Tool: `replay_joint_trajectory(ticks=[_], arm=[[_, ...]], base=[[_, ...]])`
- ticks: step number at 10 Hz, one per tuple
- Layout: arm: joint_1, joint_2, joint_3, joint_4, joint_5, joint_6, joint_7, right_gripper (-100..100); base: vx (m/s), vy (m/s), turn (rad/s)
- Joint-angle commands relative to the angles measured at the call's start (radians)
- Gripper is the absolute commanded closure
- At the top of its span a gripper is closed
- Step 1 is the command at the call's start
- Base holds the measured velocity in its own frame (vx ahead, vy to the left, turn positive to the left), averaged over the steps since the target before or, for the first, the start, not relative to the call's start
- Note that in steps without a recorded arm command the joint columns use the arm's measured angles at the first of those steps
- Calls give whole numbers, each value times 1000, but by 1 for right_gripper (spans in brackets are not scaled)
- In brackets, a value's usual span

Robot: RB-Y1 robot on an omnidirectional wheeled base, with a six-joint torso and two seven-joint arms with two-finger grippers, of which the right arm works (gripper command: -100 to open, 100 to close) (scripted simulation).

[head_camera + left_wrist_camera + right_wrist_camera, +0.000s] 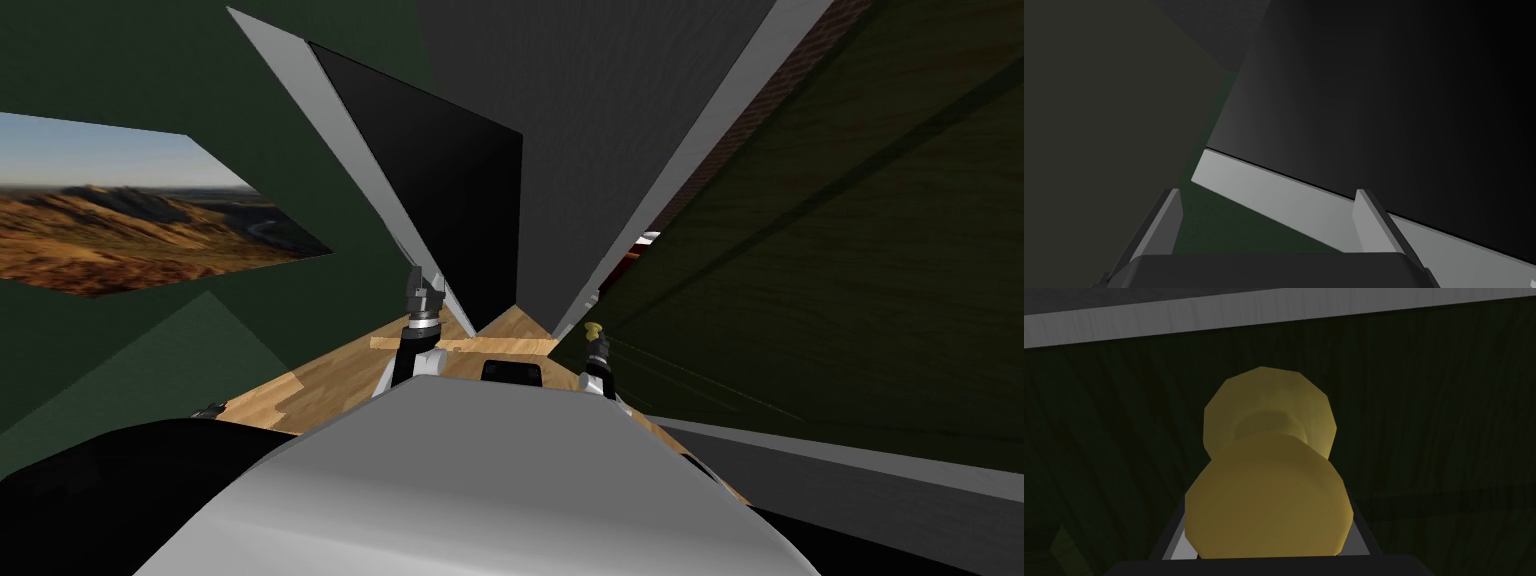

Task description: Pull the door open

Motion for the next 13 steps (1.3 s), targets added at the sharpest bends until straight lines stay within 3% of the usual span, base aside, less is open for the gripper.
replay_joint_trajectory(ticks=[1, 5, 10, 13], arm=[[-3, 4, 2, -4, 0, -2, -29, 100], [0, 8, -11, -4, -8, -4, -147, 100], [2, 10, -19, -4, -13, -5, -237, 100], [4, 12, -27, -4, -19, -6, -320, 100]], base=[[-38, -5, 45], [-50, -8, 70], [-35, -3, 48], [-49, -5, 71]])
